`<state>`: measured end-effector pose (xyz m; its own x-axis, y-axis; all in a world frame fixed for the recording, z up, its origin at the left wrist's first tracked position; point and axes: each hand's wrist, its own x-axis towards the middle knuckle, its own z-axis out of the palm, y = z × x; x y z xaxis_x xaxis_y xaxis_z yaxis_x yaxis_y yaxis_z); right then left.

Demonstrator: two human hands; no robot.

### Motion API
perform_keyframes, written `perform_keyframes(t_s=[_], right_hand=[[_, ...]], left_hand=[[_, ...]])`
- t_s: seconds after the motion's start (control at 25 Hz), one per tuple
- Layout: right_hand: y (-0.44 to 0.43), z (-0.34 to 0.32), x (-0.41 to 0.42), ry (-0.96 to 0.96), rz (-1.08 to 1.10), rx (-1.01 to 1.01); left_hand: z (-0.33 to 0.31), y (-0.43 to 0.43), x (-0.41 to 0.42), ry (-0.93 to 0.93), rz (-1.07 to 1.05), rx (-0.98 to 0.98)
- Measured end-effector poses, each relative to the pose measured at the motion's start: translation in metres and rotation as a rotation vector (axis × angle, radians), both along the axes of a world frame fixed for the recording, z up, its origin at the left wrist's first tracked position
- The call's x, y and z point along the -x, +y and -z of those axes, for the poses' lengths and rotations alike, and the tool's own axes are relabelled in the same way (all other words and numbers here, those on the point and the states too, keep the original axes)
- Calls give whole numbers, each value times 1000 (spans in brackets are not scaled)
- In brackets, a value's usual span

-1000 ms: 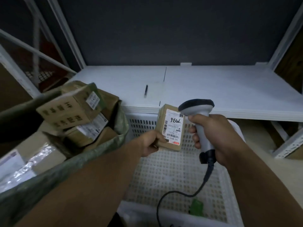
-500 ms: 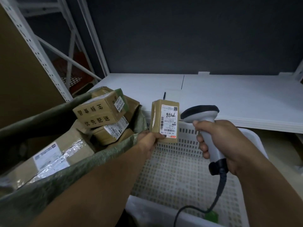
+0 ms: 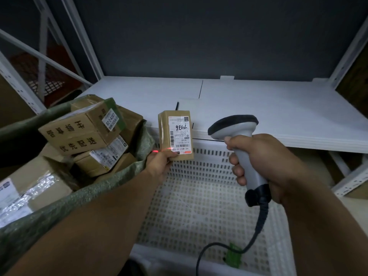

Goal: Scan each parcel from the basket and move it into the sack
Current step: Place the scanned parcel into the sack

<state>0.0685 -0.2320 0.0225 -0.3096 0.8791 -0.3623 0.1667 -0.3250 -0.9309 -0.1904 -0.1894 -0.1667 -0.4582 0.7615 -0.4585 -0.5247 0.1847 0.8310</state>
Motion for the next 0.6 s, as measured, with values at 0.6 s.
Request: perform_keyframes(t_s=[0.6], right_hand=[[-2, 0, -4, 11, -10, -18]], left_hand=[[0, -3, -2, 42, 26, 73]])
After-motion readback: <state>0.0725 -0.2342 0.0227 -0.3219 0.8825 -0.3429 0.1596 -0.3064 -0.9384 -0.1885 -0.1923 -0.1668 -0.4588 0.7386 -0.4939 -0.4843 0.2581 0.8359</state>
